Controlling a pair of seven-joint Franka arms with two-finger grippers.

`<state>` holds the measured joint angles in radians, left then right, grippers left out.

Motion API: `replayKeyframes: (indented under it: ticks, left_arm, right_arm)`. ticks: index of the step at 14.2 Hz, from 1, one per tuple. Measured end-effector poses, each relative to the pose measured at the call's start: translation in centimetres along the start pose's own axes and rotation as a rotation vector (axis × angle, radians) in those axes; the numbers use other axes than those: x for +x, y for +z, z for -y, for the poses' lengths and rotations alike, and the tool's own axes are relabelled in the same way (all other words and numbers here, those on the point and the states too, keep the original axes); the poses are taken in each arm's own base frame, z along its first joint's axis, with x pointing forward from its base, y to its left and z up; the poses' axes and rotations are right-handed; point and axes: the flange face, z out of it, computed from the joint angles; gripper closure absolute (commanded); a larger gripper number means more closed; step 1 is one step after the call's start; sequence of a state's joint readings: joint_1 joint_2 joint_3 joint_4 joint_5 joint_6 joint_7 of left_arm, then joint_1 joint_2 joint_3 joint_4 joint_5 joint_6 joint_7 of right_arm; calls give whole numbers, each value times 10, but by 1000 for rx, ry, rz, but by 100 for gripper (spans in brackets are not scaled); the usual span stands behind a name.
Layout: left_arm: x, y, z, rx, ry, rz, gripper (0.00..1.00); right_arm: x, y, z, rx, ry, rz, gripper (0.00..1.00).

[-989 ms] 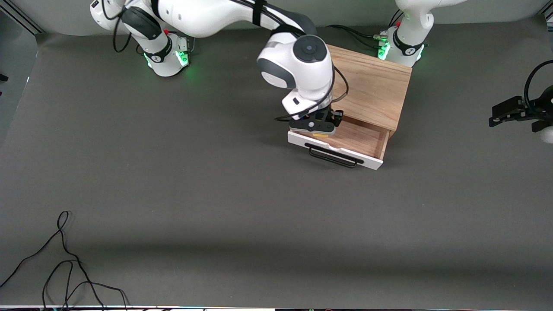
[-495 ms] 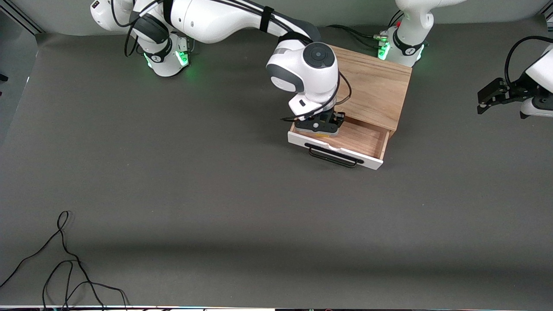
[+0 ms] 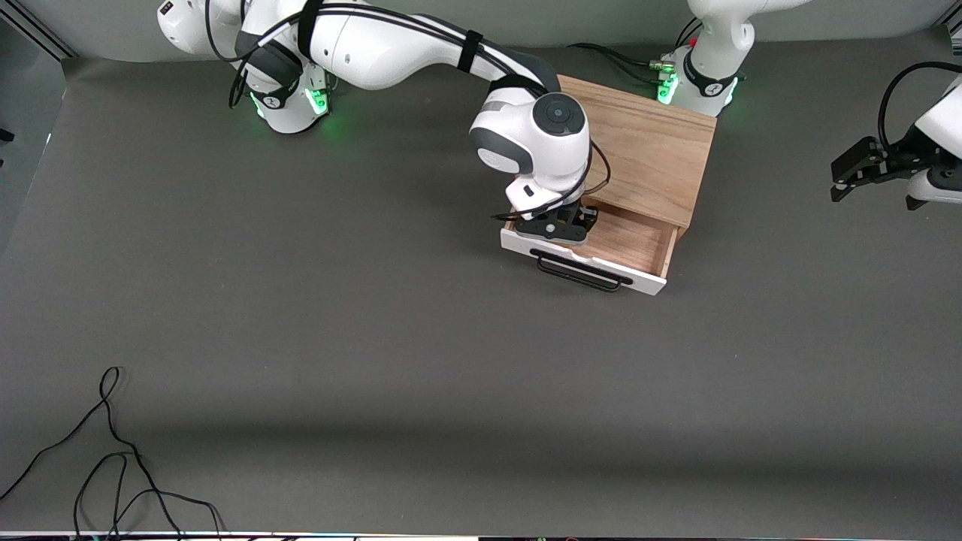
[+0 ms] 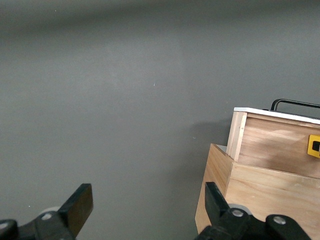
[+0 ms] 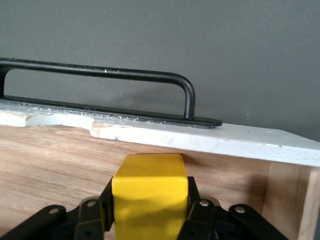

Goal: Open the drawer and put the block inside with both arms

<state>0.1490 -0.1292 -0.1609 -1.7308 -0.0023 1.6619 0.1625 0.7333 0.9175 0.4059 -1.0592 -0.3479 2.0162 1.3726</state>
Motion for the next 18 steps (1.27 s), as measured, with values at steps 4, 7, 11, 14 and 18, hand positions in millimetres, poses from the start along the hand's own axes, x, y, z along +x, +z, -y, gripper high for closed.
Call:
replayKeyframes:
  ticks: [4,7,11,14,18]
  left_arm:
    - [-3,3,-1,-5,2,27,0]
    - [-5,5,-5,-9,8,52,0]
    - [-9,9,-15,-16,33,101,0]
    - [-7,10,-41,0,92,111,0]
    - [-7,12,-35,-10,92,115,0]
  right_arm:
    - [3,-9,4,12,-20,-52,0]
    - [11,-46,5,32,-4,-66,0]
    - [82,-160,-42,34,25,-51,0]
    - [171,-243,-130,27,-21,18,0]
    - [261,-327,-267,-3,-8,4,0]
